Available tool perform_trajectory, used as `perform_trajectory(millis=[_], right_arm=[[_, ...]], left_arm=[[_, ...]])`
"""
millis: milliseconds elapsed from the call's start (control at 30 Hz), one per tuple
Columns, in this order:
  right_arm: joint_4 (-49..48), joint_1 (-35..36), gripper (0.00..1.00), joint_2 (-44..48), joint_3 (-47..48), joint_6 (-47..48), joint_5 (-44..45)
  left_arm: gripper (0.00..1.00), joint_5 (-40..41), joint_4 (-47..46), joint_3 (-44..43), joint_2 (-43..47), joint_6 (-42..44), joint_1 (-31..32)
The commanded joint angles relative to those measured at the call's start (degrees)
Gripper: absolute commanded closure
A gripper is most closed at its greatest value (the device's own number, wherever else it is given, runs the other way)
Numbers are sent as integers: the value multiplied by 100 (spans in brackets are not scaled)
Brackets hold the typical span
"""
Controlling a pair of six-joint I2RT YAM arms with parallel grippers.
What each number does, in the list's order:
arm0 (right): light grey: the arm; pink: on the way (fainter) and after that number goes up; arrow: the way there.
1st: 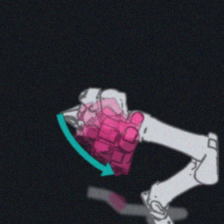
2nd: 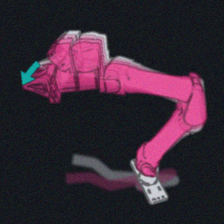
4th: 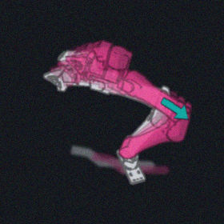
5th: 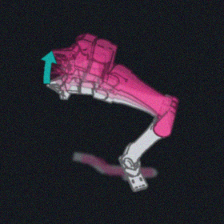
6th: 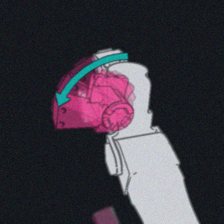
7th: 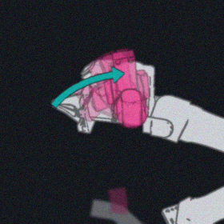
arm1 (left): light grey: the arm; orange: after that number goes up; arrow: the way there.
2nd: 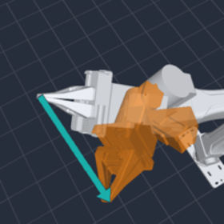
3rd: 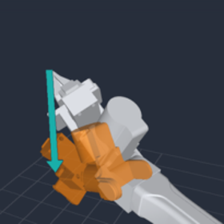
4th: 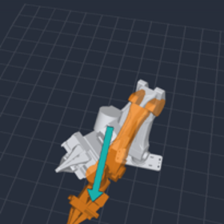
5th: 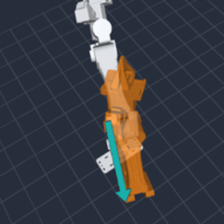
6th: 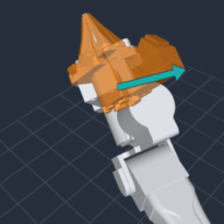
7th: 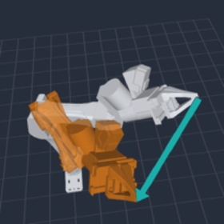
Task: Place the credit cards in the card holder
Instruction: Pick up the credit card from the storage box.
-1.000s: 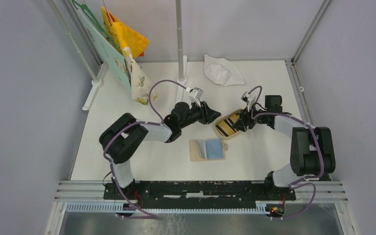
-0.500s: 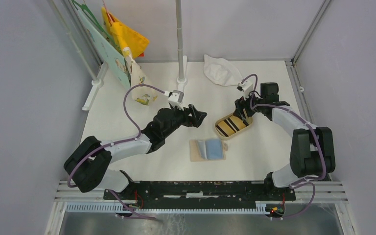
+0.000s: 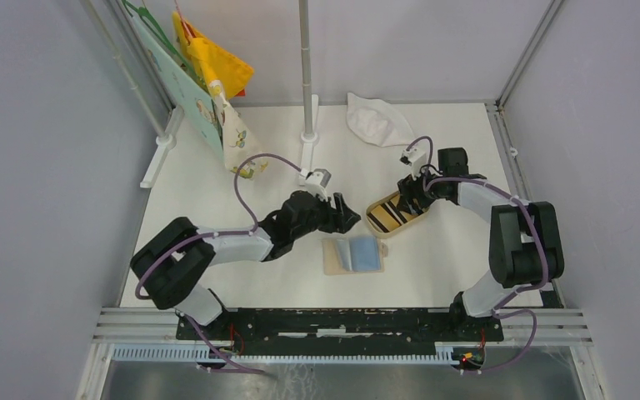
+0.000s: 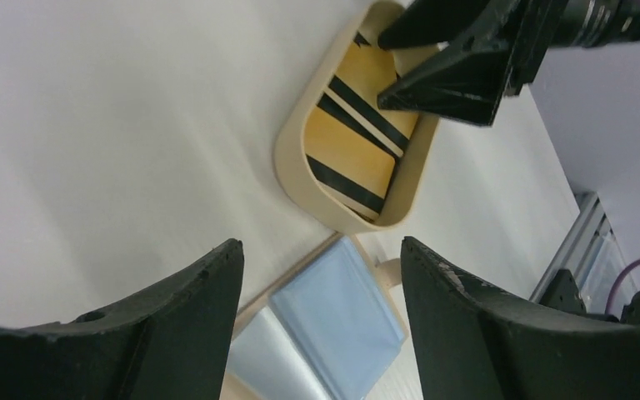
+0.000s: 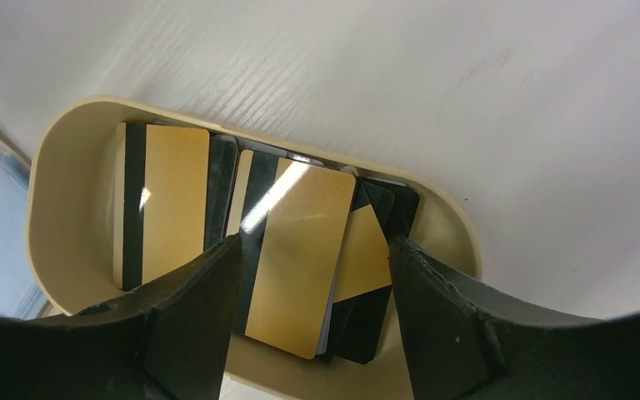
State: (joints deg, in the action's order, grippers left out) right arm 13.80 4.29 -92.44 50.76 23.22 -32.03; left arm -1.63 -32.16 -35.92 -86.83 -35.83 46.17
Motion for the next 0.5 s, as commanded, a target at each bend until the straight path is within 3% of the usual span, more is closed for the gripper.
perform_trajectory(millis=[0, 133, 333, 467], right_arm=[[-17, 10, 30, -54, 8, -28, -67], [76, 4, 31, -70, -18, -11, -136], [222, 5, 34, -24, -53, -37, -496], [115, -7, 32, 192, -96, -20, -257]], left_arm=[[28, 354, 150, -599, -501, -328, 428], [37, 548, 418, -917, -903, -336, 564], [41, 390, 450, -1142, -1266, -345, 589], [43, 343, 461, -1205, -1368, -345, 585]])
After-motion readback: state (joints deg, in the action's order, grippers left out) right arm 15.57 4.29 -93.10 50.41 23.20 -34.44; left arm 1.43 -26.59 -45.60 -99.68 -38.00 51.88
